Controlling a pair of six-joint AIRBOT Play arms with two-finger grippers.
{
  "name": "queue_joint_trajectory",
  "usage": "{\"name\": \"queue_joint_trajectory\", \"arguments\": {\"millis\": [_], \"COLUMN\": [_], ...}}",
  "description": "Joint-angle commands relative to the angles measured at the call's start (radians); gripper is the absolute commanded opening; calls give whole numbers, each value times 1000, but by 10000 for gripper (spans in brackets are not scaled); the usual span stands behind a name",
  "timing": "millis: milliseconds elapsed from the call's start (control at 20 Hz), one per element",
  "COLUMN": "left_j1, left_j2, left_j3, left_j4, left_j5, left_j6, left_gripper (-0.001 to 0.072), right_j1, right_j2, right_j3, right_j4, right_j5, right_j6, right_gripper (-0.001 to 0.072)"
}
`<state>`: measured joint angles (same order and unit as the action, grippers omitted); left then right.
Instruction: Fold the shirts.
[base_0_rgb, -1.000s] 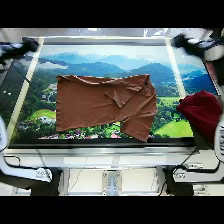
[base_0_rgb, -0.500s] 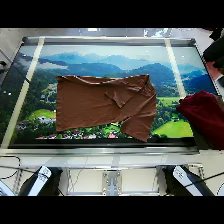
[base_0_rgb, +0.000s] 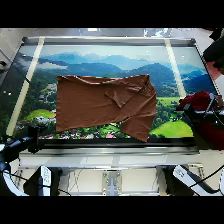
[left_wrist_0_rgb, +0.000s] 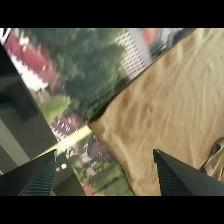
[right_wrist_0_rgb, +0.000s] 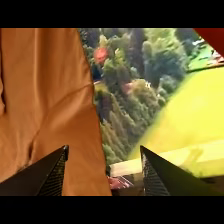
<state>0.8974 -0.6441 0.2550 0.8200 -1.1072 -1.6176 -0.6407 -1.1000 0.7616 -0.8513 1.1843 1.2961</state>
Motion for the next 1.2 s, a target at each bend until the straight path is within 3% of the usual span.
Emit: {"name": "queue_joint_trajectory", "arguments": {"millis": [0, 200, 300, 350, 400, 450, 800, 900, 1000, 1050, 1100, 1150], "left_j1": [3, -5, -50, -90, -138, -188, -329, -334, -340, -346, -357, -371], "left_j2": [-17, -48, -69, -84, -106, -132, -272, -275, -278, -283, -288, -292], "left_j3": [-43, -43, -43, -43, -43, -43, -43, -42, -42, -42, -42, -42], "left_j4": [-21, -26, -86, -113, -127, -129, -224, -239, -245, -246, -246, -246], "left_j5": [6, 24, 103, 158, 206, 235, 413, 463, 483, 483, 484, 487], "left_j6": [2, 2, 5, 10, 10, 10, 10, 10, 10, 10, 10, 11], "left_gripper": [706, 706, 703, 672, 596, 583, 578, 448, 417, 311, 157, 68], "right_j1": [-2, -2, -2, 0, -1, -1, 0, 0, 0, 5, 16, 38], "right_j2": [-82, -79, -79, -79, -79, -79, -79, -79, -79, -79, -79, -79], "right_j3": [29, 71, 92, 95, 94, 94, 94, 94, 94, 94, 93, 87], "right_j4": [59, 59, 59, 60, 59, 60, 62, 62, 62, 60, 57, 54], "right_j5": [-62, -114, -111, -112, -111, -109, -65, -48, -40, -40, -41, -45], "right_j6": [-34, -34, -34, -34, -34, -34, -34, -34, -34, -34, -34, -34], "right_gripper": [517, 516, 515, 515, 515, 515, 514, 514, 514, 514, 513, 513]}}
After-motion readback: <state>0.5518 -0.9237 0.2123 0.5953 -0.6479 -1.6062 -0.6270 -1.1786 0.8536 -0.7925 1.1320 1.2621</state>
